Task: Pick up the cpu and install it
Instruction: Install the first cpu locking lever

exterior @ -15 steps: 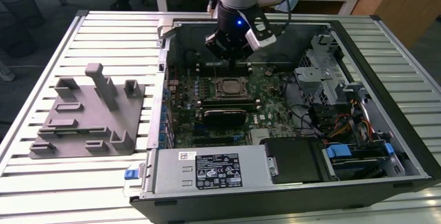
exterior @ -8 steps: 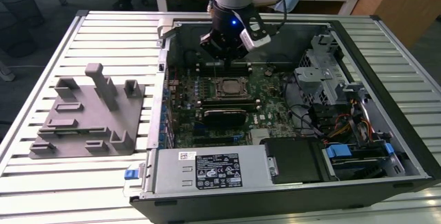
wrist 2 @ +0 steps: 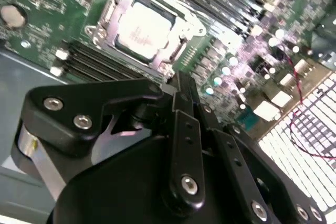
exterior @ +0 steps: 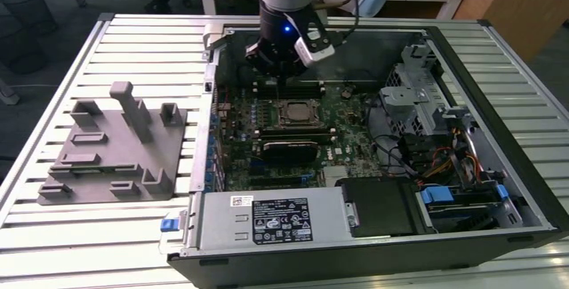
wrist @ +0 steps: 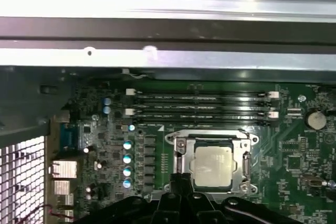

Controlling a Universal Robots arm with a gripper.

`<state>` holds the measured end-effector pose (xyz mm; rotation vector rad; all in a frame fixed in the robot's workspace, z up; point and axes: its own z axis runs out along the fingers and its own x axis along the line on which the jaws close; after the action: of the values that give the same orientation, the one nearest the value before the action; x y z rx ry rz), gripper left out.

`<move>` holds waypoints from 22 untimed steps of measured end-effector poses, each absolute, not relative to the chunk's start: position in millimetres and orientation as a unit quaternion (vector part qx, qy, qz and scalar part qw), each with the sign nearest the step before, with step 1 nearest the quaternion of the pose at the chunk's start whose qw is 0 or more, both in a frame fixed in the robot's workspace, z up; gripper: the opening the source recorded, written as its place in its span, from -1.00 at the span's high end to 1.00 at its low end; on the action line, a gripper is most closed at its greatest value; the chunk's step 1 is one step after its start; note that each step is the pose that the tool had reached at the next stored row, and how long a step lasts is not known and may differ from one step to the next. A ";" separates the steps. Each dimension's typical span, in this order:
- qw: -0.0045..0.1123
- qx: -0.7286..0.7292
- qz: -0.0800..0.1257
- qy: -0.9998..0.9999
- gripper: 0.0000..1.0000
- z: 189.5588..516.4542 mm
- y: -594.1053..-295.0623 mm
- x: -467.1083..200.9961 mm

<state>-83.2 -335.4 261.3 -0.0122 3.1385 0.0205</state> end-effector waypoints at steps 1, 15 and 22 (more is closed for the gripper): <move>0.002 -0.004 0.007 1.000 0.79 261.2 -335.2 -85.2; 0.001 -0.004 0.007 1.000 0.79 260.4 -318.1 -99.6; 0.001 -0.004 0.007 1.000 0.79 258.5 -308.1 -98.4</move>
<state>-98.4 -308.1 258.5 -0.0126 3.1387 0.0205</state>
